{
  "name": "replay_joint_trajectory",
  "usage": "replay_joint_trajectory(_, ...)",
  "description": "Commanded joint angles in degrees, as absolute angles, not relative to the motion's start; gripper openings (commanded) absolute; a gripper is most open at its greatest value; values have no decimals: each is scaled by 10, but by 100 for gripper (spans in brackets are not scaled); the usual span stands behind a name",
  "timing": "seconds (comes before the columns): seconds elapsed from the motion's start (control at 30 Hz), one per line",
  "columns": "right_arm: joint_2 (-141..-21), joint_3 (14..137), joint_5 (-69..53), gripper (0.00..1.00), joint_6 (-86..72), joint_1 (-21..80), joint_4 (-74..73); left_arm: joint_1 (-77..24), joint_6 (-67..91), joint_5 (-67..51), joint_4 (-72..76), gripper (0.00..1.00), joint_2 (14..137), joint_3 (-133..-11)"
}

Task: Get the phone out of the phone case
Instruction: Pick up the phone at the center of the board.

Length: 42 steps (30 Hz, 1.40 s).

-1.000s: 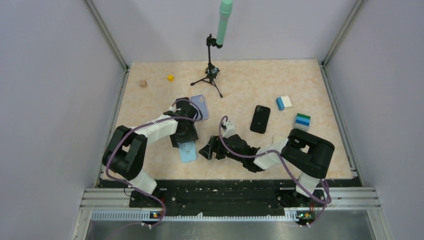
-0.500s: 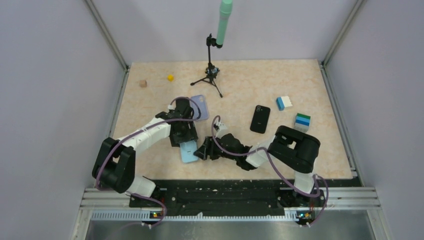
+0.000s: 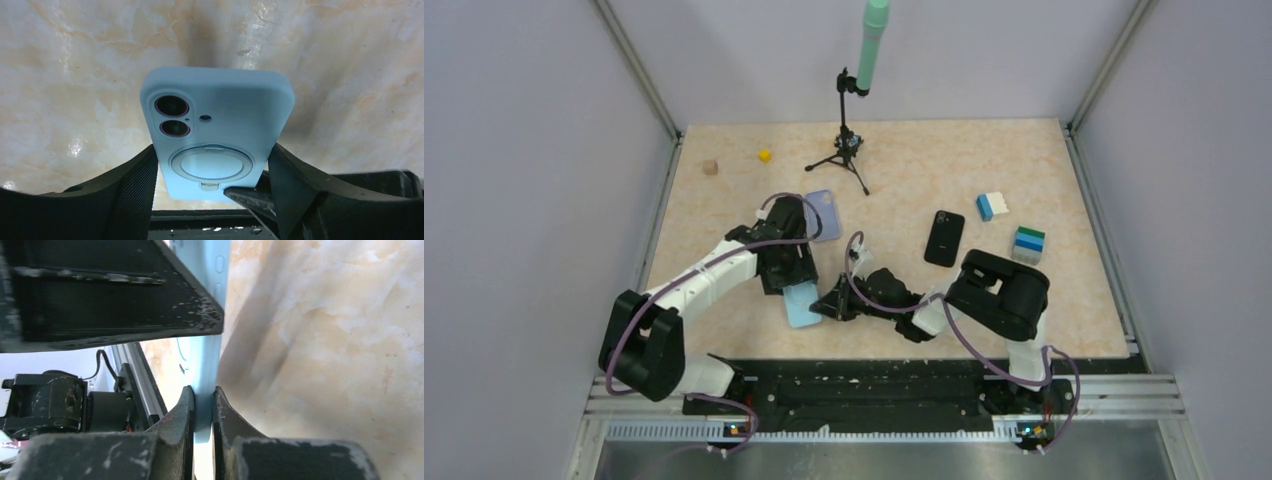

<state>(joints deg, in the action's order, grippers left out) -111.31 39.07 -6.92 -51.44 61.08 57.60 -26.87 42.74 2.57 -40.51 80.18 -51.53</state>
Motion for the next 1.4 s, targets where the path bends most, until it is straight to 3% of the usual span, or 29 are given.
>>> replay_joint_trajectory(0.0,-1104,398,-102,0,-522,621,693,-270,434,15,-394,42,756,-520)
replay_joint_trajectory(0.03,-1100,397,-101,0,-523,621,693,-270,434,13,-393,46,747,-521)
replay_joint_trajectory(0.2,-1062,398,-90,0,-497,621,658,-270,427,32,-407,84,701,-539)
replay_joint_trajectory(0.27,-1034,401,-77,0,-470,621,612,-270,421,62,-422,90,686,-555)
replay_joint_trajectory(0.53,-931,440,34,0,-351,632,399,-270,408,105,-427,94,637,-623)
replay_joint_trajectory(0.9,-878,541,322,0,-149,676,182,-267,371,205,-340,99,572,-693)
replay_joint_trajectory(1.07,-845,541,394,0,-31,678,213,-235,398,129,-332,94,604,-738)
replay_joint_trajectory(1.23,-834,533,430,0,102,678,295,-188,441,-60,-312,83,670,-776)
replay_joint_trajectory(1.37,-854,546,449,0,182,678,346,-188,445,-96,-293,82,693,-792)
